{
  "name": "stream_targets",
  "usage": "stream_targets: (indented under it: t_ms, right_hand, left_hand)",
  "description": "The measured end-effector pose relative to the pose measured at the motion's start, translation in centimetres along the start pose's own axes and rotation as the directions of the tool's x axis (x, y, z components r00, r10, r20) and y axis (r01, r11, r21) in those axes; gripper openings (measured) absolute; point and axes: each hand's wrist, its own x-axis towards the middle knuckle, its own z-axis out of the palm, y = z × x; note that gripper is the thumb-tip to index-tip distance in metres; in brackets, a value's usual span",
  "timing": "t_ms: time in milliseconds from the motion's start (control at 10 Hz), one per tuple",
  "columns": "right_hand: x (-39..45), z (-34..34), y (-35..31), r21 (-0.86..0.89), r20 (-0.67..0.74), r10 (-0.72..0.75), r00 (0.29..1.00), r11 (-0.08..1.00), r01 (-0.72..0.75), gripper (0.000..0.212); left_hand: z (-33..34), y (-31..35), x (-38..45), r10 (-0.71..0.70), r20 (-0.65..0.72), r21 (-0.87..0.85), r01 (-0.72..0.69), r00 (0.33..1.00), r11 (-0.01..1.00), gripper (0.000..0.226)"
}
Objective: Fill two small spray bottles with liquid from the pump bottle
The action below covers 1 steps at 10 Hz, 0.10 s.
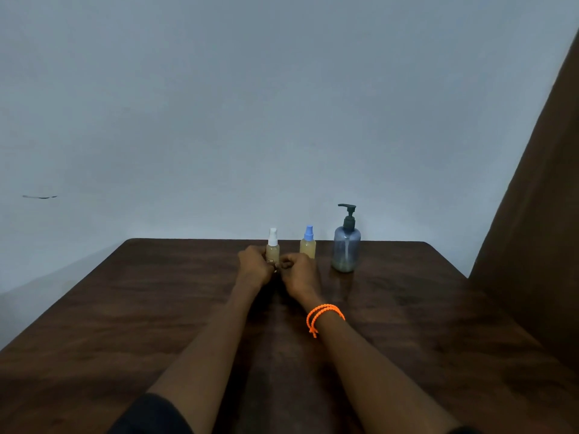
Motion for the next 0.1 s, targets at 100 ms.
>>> stream_targets:
  t_ms: [100]
  right_hand:
    - [-0.91, -1.43, -0.64, -0.078, -0.079, -0.135, 0.988, 0.989, 0.129, 0.019]
  left_hand:
    - [-0.39, 0.39, -0.65, -0.027, -0.049, 0.037, 0.029, 0.998, 0.999, 0.061]
